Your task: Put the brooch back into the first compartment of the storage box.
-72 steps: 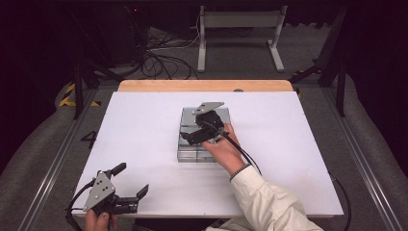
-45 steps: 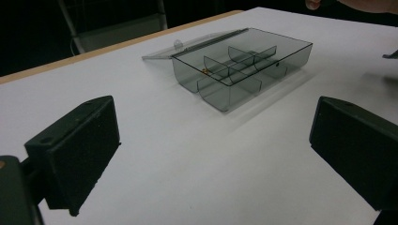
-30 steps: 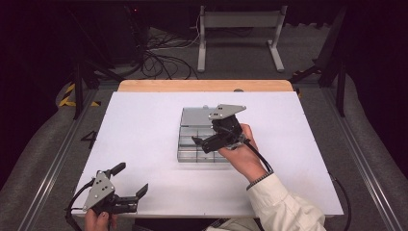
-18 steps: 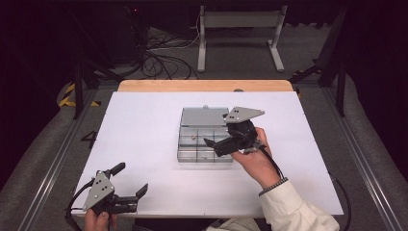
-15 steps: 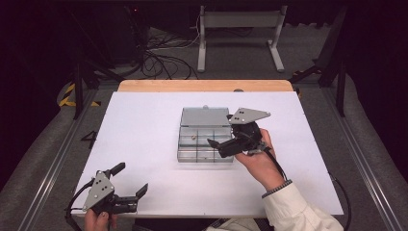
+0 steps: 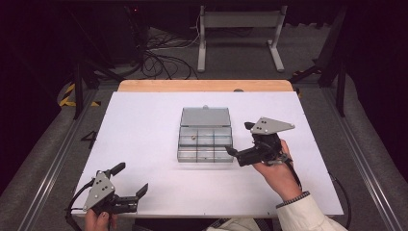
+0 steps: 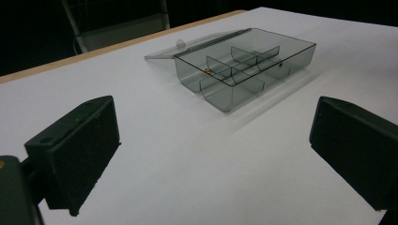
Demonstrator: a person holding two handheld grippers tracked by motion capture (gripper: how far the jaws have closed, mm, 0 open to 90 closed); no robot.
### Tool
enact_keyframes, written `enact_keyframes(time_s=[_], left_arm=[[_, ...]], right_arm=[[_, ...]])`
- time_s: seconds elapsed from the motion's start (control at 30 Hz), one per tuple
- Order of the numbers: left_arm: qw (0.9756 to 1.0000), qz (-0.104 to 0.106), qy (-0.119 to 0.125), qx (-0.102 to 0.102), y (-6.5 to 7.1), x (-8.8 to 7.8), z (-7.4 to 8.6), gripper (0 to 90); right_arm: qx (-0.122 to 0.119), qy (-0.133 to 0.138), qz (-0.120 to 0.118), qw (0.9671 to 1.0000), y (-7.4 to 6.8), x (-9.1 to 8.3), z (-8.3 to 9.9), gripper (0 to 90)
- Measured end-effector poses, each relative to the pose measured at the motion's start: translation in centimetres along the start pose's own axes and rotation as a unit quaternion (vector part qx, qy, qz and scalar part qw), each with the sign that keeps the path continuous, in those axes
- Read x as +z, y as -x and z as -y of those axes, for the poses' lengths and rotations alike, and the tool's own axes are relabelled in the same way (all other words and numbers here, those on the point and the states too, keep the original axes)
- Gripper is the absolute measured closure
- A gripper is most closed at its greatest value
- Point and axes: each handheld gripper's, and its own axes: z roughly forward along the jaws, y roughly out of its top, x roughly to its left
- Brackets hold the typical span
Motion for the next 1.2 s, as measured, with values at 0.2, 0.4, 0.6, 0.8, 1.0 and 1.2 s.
enact_keyframes(time_s=[0.2, 0.4, 0.6, 0.8, 1.0, 1.2], left_arm=[[1.0, 0.0, 0.002, 0.002, 0.0, 0.0, 0.0, 2.6], [1.0, 0.0, 0.003, 0.002, 0.1, 0.0, 0.0, 2.6], [1.0, -0.006, 0.006, 0.004, 0.1, 0.0, 0.1, 2.5], [0.9999, -0.008, 0.007, 0.004, 0.1, 0.1, 0.1, 2.5], [0.9999, -0.011, 0.006, 0.003, 0.1, 0.1, 0.1, 2.5], [0.9999, -0.014, 0.002, -0.004, 0.1, 0.1, 0.0, 2.5]], right_arm=[[0.006, 0.005, 0.004, 1.0, 0.3, -1.4, 1.9, 0.2], [0.028, 0.017, 0.013, 0.9994, 0.6, -2.7, 3.9, 0.2], [0.029, 0.0, 0.028, 0.9992, 0.6, -3.4, 6.0, 0.1], [0.039, 0.001, 0.029, 0.9988, 0.6, -4.1, 7.6, 0.2], [0.054, 0.01, 0.024, 0.9982, 0.7, -4.9, 9.5, 0.1], [0.056, 0.014, 0.027, 0.998, 0.6, -5.3, 10.8, 0.2]])
